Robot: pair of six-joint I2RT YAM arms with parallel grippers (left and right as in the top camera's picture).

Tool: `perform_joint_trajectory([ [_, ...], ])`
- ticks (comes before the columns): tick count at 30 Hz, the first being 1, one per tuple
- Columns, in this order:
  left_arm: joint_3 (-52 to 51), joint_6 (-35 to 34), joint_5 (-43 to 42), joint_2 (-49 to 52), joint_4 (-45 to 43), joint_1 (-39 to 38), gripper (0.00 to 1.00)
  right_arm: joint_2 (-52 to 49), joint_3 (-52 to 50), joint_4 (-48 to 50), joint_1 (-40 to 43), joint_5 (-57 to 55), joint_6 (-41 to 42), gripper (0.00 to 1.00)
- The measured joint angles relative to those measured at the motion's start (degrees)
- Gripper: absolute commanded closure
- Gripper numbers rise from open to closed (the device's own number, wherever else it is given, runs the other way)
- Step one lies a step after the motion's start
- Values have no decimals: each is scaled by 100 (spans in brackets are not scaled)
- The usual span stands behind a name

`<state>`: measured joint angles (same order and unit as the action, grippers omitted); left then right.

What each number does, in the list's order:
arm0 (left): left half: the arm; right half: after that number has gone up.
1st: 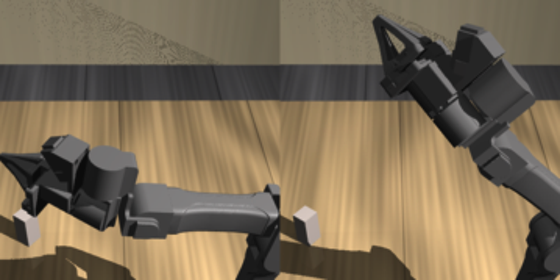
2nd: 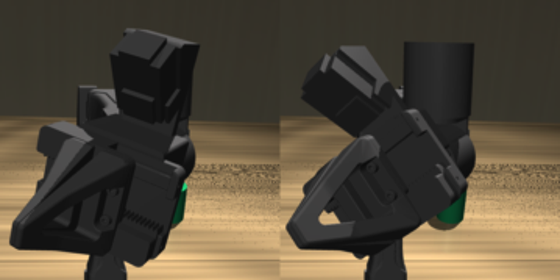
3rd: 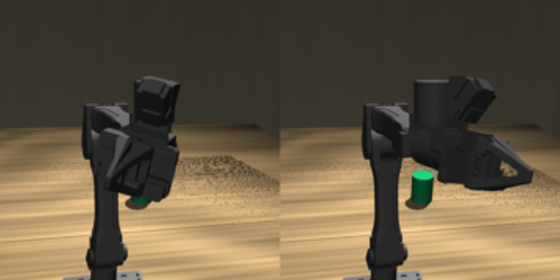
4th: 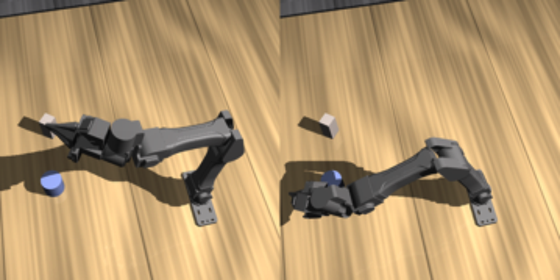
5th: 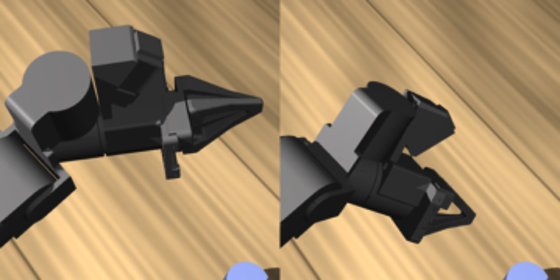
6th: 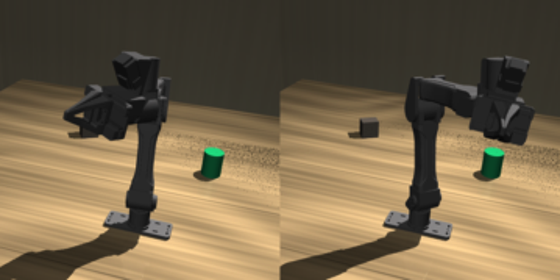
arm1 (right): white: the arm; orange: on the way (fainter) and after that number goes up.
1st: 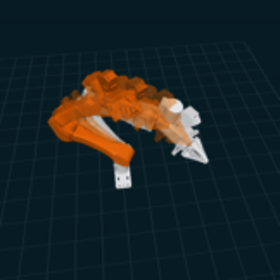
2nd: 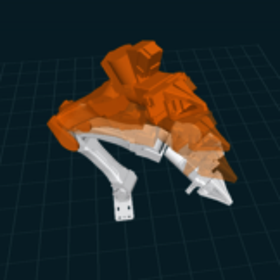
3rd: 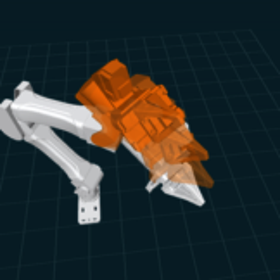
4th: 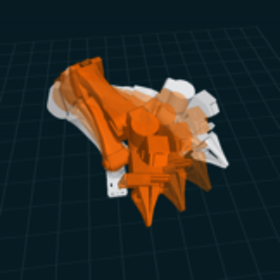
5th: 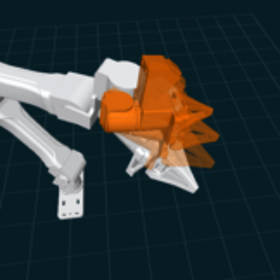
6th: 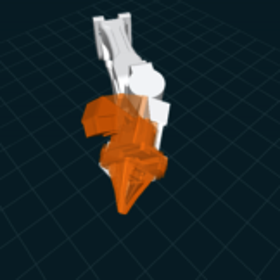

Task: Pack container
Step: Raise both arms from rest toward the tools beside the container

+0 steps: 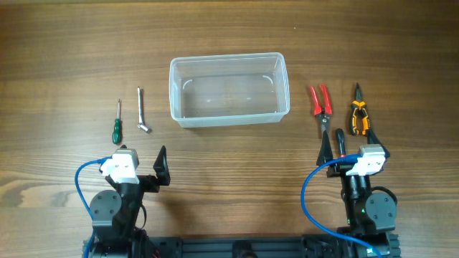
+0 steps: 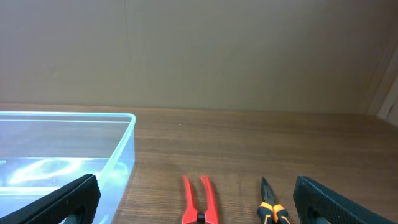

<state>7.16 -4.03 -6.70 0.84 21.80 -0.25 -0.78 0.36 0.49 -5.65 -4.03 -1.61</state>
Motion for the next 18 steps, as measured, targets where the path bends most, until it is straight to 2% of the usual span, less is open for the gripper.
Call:
perform_joint_trajectory([
  [18,0,0,-66,0,118,0,0,0,0,-2,0,0,0,0],
])
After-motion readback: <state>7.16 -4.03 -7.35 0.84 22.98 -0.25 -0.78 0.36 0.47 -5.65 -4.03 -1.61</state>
